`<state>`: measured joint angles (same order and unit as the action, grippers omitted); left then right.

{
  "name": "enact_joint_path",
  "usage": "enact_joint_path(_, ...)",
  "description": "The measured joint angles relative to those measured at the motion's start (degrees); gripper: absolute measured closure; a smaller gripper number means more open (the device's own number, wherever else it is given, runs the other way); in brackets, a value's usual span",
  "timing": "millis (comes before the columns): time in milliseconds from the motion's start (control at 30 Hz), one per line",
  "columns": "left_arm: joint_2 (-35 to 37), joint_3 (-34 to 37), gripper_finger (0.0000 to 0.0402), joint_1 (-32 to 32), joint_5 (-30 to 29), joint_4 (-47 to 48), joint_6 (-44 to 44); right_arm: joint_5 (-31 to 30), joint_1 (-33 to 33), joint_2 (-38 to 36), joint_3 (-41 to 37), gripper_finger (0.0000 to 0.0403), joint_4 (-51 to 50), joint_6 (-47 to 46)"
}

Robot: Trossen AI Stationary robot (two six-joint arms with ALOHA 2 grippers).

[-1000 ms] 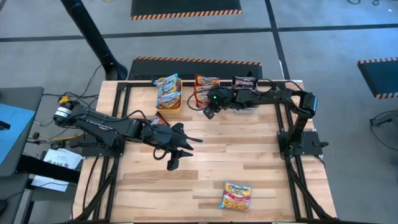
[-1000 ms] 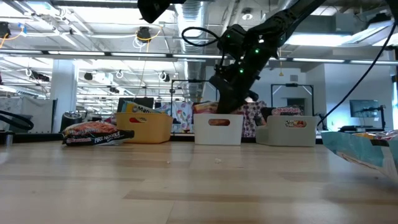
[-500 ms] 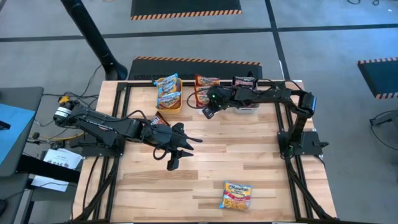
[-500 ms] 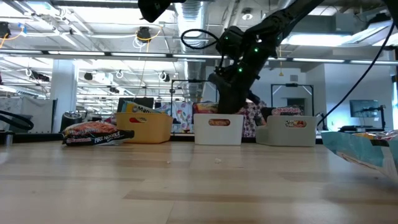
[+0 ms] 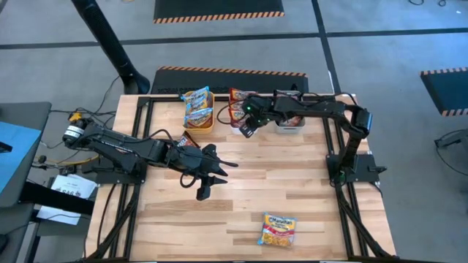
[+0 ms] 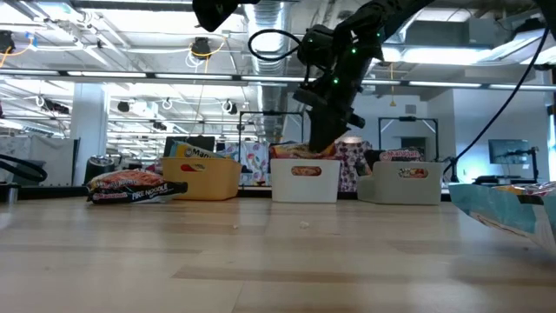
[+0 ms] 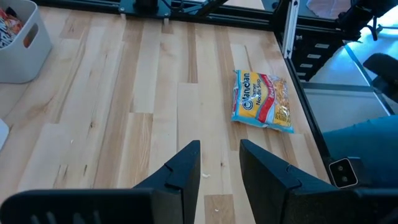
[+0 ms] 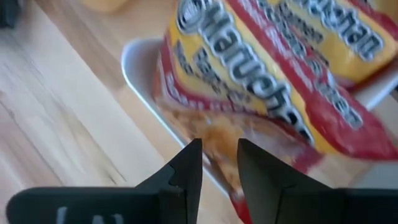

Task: Sort Maruchan noodles
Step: Put the red noodle pack into the white bin

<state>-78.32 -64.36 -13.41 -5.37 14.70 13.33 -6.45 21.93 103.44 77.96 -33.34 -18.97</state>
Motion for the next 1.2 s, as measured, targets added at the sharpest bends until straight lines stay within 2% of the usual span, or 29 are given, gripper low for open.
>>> enact_joint_path(267,0.0,0.0,0.0301,0.0,-0.01,0.0,-0.01,-1.19,0.1,0.0,1.67,0.0285,-8.57,0.2)
enact_joint_path(467,0.0,0.0,0.0301,0.0,-0.01,0.0,0.0,-3.11,0.8,0.0,1.67,0.0286,-7.76,1.02)
enact_joint_path(967,0.0,0.0,0.0301,0.0,-0.01,-0.02,0.01,-2.41,1.11,0.04,-0.23,0.0286,-5.57,-0.24)
enact_joint_path(1200,0.0,0.0,0.0301,0.0,0.0,0.0,0.01,-1.19,0.69,3.63,-0.1,0.0286,-4.94,-1.52)
